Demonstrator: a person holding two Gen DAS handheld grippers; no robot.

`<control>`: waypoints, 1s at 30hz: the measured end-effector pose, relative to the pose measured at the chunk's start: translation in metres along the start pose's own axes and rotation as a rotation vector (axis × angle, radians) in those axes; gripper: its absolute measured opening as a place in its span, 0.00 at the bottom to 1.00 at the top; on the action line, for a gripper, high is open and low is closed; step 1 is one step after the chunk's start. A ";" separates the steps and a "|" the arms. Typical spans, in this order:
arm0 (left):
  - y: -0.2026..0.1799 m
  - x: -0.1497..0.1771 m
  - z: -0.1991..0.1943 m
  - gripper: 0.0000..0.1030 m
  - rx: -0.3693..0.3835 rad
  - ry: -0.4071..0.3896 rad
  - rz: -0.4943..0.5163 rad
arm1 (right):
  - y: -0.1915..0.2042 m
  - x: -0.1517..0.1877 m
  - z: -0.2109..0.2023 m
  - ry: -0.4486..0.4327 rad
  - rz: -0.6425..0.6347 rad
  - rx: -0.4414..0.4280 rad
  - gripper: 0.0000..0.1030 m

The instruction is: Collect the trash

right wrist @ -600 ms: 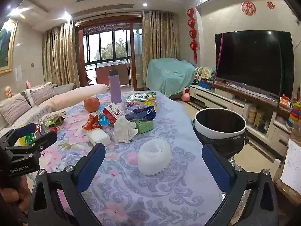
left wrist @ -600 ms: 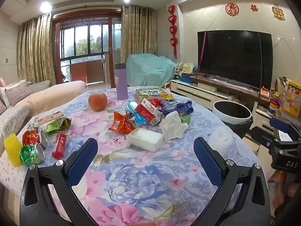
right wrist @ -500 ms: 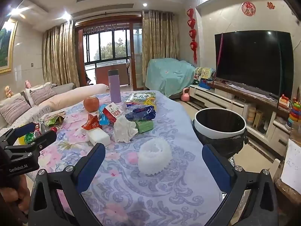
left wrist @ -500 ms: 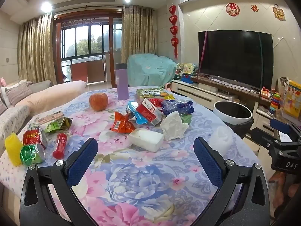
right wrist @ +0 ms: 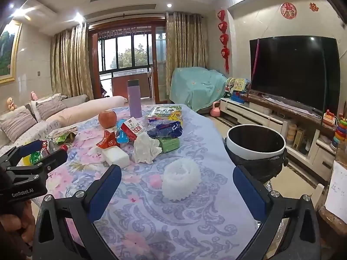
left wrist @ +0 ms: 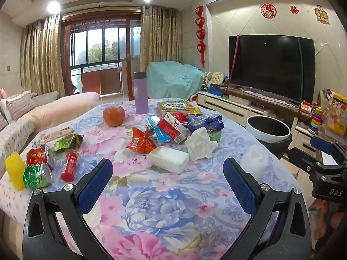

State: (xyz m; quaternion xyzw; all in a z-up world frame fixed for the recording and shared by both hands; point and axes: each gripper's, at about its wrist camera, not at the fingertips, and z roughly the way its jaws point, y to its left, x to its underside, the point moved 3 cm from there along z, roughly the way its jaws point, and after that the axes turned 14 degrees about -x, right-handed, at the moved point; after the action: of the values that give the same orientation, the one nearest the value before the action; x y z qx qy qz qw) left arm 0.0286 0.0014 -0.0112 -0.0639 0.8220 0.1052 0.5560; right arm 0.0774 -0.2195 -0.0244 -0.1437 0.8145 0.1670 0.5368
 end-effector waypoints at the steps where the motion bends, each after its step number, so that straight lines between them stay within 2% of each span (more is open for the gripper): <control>1: -0.001 0.000 0.000 1.00 0.000 0.001 -0.001 | 0.000 0.000 0.000 0.000 0.000 -0.002 1.00; 30: -0.002 0.004 0.003 1.00 0.006 0.017 0.002 | 0.003 0.003 0.003 -0.007 0.015 -0.055 1.00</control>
State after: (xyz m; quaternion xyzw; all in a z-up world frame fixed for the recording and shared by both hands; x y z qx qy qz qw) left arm 0.0298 -0.0002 -0.0164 -0.0623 0.8272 0.1028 0.5489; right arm 0.0774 -0.2152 -0.0276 -0.1515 0.8087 0.1937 0.5344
